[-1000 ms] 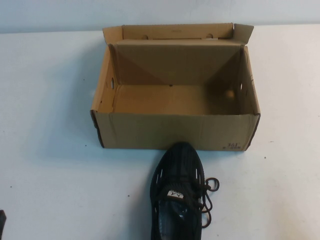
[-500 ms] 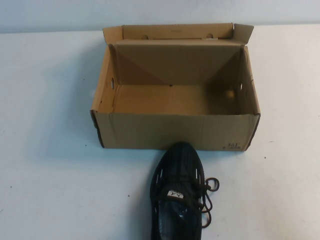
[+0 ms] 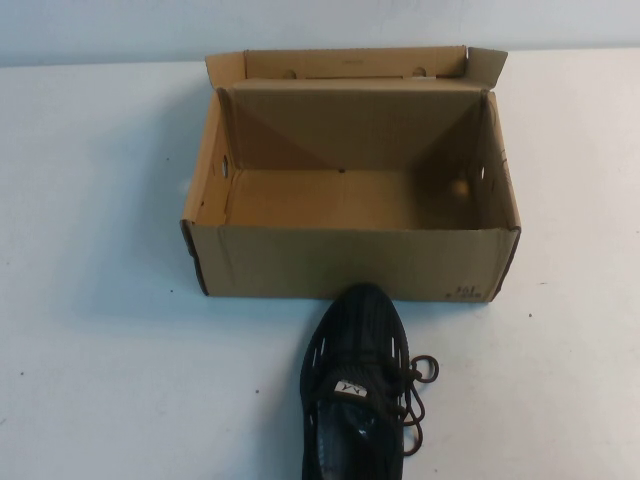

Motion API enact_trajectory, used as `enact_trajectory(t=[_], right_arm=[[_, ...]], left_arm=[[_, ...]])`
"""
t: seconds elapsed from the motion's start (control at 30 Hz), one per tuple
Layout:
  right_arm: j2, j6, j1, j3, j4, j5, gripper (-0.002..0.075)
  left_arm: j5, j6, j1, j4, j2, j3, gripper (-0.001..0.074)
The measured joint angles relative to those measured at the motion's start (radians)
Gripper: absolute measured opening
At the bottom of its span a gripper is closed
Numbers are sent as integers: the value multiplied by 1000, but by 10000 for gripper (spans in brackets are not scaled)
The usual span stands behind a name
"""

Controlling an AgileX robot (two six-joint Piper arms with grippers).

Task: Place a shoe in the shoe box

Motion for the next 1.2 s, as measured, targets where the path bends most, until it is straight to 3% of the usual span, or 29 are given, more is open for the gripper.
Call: enact_trajectory(t=[0.2,0.37,0.5,0.7,0.87,1.2], right_arm=[[0,164,0,-338,-2,242,-16],[117,178,0,-661,-21,629,-16],[284,178,0,-855,-65,1049,-16],[530,133,0,-921,-76,1439,-16],[663,103,0,-921,5,1523,-16],[985,-623,11,-1045,482,1796,-16]], left_arm=[[114,-31,0,8,-2,-244,-1],[444,-33,0,21,26,-517,-1],[735,-33,0,45,119,-685,-1],[1042,-33,0,109,227,-725,-1],[1188,-42,0,112,249,-712,-1],[1420,-23,0,48,252,-722,-1]])
